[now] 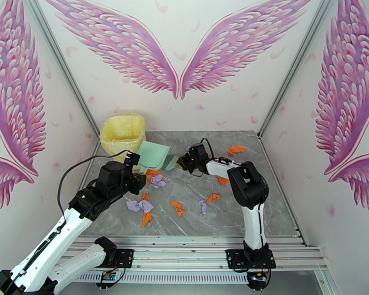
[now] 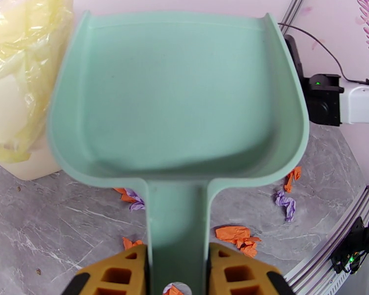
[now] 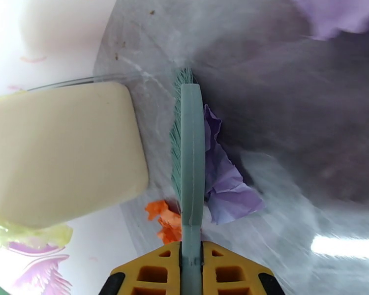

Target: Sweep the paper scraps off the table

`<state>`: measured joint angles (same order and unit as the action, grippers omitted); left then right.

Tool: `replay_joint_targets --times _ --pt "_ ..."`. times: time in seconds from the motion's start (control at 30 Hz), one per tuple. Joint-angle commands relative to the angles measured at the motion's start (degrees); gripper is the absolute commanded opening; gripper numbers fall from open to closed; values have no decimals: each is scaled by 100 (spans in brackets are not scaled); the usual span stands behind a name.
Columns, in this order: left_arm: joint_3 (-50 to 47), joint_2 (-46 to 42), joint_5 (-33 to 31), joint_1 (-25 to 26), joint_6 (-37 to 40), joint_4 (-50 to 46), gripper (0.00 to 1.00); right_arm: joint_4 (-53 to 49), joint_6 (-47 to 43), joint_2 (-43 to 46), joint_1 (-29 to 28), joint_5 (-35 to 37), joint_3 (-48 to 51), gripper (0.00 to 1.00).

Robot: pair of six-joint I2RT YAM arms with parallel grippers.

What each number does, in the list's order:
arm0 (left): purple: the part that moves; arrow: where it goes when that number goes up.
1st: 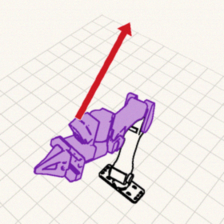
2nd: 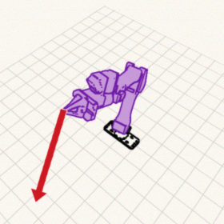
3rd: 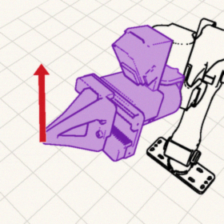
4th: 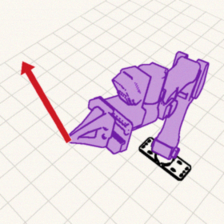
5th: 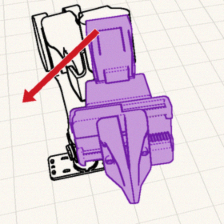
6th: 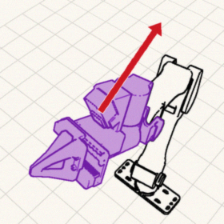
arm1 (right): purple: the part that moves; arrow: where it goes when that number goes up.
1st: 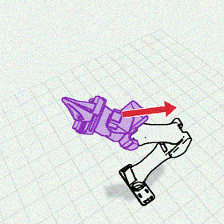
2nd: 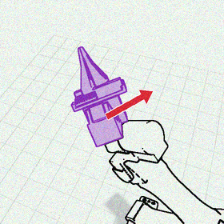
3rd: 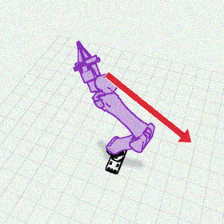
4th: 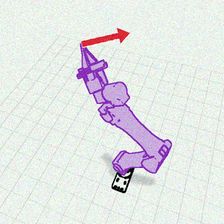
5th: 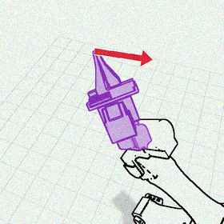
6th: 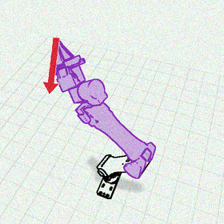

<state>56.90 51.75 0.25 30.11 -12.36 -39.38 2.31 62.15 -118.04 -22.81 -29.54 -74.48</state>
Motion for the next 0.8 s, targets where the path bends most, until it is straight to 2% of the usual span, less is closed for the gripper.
replay_joint_targets --times 0.0,0.2,0.27,0.37,0.43,0.57,0.77 --pt "-62 20 27 -30 53 8 0 -867 -758 662 330 19 727 0" --pt "-70 15 60 -8 37 17 0 -1971 -1929 2261 949 292 1684 0" --pt "-83 20 71 -10 27 35 0 -2217 -2164 2756 1032 191 1771 0" --pt "-81 12 48 -8 38 12 0 -2398 -2261 3226 947 -419 1734 0" --pt "-66 3 12 -10 40 4 0 -2505 -2275 3353 760 -794 1601 0" --pt "-57 0 -23 -4 49 -8 0 -2634 -2293 3340 6 -702 1231 0" --pt "-93 -24 -25 -1 23 -20 0 -1539 -1545 2526 -782 -542 898 0"
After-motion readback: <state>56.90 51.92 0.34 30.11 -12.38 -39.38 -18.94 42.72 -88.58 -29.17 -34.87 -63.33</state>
